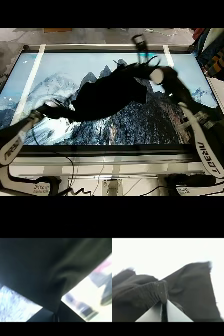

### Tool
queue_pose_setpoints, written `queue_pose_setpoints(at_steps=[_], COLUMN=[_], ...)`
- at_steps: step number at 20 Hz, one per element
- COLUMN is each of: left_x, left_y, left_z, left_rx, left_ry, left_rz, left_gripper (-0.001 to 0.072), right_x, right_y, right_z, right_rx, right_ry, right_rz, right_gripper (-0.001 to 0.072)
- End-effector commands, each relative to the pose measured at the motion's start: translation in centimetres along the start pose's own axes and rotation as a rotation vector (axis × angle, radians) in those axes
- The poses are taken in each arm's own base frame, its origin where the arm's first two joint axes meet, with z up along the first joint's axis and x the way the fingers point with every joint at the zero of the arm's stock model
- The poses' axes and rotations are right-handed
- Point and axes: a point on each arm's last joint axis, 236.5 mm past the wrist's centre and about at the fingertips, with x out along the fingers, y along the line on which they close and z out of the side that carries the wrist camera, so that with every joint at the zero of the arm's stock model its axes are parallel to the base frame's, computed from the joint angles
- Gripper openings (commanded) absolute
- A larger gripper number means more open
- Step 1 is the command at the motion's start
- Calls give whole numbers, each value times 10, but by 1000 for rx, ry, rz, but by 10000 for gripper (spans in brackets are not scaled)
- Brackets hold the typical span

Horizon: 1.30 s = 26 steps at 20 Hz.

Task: Fold the clothes and pants, and hang the long-sleeved shirts on hangers.

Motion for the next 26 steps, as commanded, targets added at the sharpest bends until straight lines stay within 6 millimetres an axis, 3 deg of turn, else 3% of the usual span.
queue_pose_setpoints(at_steps=[1,4,7,9,11,12,14,17,22,24,26], left_x=[-103,-231,-348,-401,-426,-431,-430,-404,-327,-312,-311], left_y=[-16,-22,-34,-40,-46,-46,-32,29,141,170,188], left_z=[74,131,158,164,167,169,171,161,89,60,40], left_rx=[42,96,150,144,153,152,154,123,46,24,15], left_ry=[-250,-568,-883,-1054,-1149,-1172,-1163,-1001,-426,-247,-132], left_rz=[-44,4,93,132,156,163,217,437,679,728,781], left_gripper=[12,11,11,10,10,9,9,8,9,9,9], right_x=[-34,-85,-136,-166,-187,-194,-205,-223,-234,-233,-238], right_y=[-96,-193,-266,-299,-317,-323,-335,-339,-278,-257,-239], right_z=[44,61,55,48,39,31,-5,-80,-201,-232,-254], right_rx=[200,405,487,520,545,552,570,635,688,713,722], right_ry=[-116,-197,-209,-203,-181,-153,-28,244,748,817,826], right_rz=[-144,-285,-409,-474,-513,-530,-585,-642,-474,-443,-442], right_gripper=[23,23,23,23,23,23,23,22,22,22,22])
